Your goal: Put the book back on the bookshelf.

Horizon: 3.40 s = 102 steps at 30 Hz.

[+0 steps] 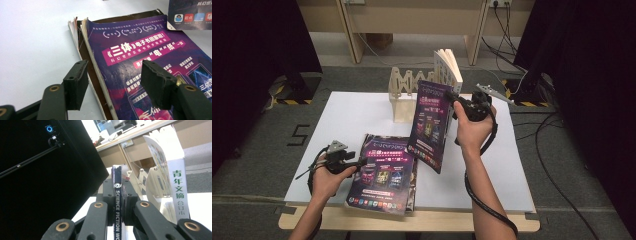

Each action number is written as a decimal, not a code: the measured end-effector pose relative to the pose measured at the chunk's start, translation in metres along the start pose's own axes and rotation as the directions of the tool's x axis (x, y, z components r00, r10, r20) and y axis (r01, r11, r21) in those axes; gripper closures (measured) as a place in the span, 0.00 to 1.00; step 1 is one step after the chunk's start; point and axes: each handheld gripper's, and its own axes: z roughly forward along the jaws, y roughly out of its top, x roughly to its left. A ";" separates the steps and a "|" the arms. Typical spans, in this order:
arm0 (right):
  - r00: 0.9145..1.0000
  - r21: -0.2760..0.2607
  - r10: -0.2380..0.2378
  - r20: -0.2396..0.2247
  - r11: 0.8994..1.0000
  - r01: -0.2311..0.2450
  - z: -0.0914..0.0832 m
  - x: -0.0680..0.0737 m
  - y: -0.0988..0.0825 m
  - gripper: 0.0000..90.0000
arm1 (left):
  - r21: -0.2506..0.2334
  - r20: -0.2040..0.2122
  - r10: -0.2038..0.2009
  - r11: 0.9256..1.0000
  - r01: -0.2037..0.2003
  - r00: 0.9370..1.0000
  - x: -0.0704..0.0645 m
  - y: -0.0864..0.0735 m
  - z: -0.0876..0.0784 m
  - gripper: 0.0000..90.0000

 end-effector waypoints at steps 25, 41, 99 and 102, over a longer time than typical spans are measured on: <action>1.000 -0.027 -0.002 0.006 1.000 0.002 0.004 0.001 0.013 0.94 | 0.000 0.000 -0.005 1.000 0.005 1.000 0.001 0.000 0.001 0.42; 1.000 -0.043 -0.005 0.013 0.999 0.006 0.008 0.000 0.020 0.94 | 0.003 0.000 -0.008 1.000 0.008 1.000 0.002 -0.001 0.001 0.42; 0.999 -0.071 0.008 0.034 0.997 -0.005 0.037 0.002 0.041 0.94 | -0.001 -0.002 -0.015 1.000 0.015 1.000 0.004 -0.002 0.001 0.42; 0.999 -0.071 0.010 0.036 0.997 -0.007 0.038 0.002 0.041 0.94 | -0.004 -0.001 -0.017 1.000 0.017 1.000 0.004 -0.002 0.002 0.42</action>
